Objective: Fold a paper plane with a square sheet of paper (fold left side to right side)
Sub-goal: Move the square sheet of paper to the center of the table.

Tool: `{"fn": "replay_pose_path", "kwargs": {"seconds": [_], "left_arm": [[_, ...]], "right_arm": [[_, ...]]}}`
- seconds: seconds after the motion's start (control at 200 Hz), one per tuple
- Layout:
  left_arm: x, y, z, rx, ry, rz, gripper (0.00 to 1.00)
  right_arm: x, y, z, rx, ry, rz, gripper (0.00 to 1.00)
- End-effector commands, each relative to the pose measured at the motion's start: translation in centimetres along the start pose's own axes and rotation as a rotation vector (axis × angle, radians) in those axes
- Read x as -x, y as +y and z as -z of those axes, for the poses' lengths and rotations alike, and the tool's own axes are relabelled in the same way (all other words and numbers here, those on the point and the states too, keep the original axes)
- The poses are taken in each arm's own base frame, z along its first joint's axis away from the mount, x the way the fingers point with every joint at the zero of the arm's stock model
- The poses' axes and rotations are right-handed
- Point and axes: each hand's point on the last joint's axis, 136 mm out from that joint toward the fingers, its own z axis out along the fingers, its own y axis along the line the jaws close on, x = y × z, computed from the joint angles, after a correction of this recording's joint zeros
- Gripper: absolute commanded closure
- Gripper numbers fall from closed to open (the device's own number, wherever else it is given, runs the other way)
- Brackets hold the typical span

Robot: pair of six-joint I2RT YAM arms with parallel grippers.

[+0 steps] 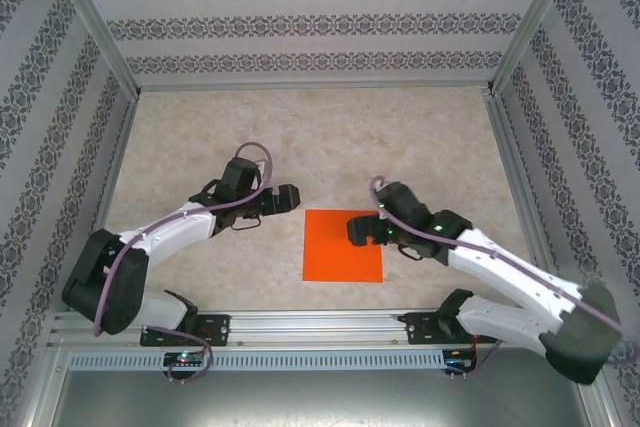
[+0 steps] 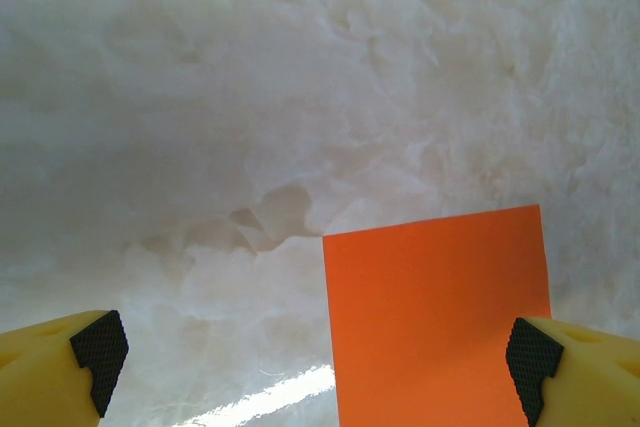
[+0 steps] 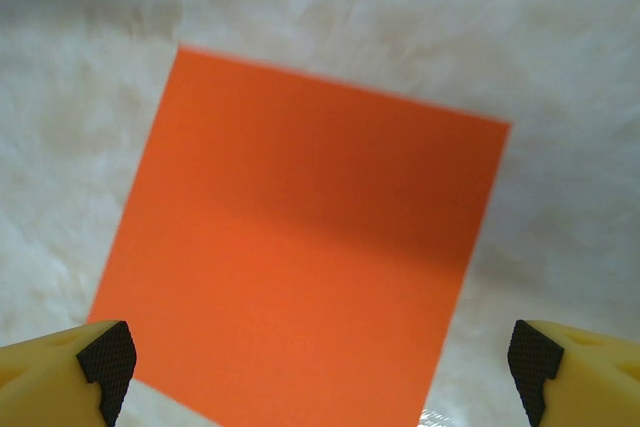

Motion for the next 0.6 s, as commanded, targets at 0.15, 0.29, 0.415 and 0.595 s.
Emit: {"fn": "replay_pose_path", "kwargs": {"seconds": [0.15, 0.29, 0.415, 0.595], "left_arm": [[2.0, -1.3, 0.8, 0.010, -0.060, -0.031, 0.00], [2.5, -1.0, 2.0, 0.049, -0.091, -0.052, 0.00], [2.8, -0.6, 2.9, 0.079, -0.116, -0.067, 0.00], [3.0, 0.3, 4.0, 0.134, -0.153, -0.073, 0.00]], "right_arm": [[-2.6, 1.5, -4.8, -0.101, 0.146, 0.075, 0.02], [-2.4, 2.0, -7.3, -0.124, 0.183, 0.109, 0.02], [-2.0, 2.9, -9.1, -0.124, 0.205, 0.140, 0.03], [-2.3, 3.4, -11.6, -0.133, 0.264, 0.153, 0.05]]}}
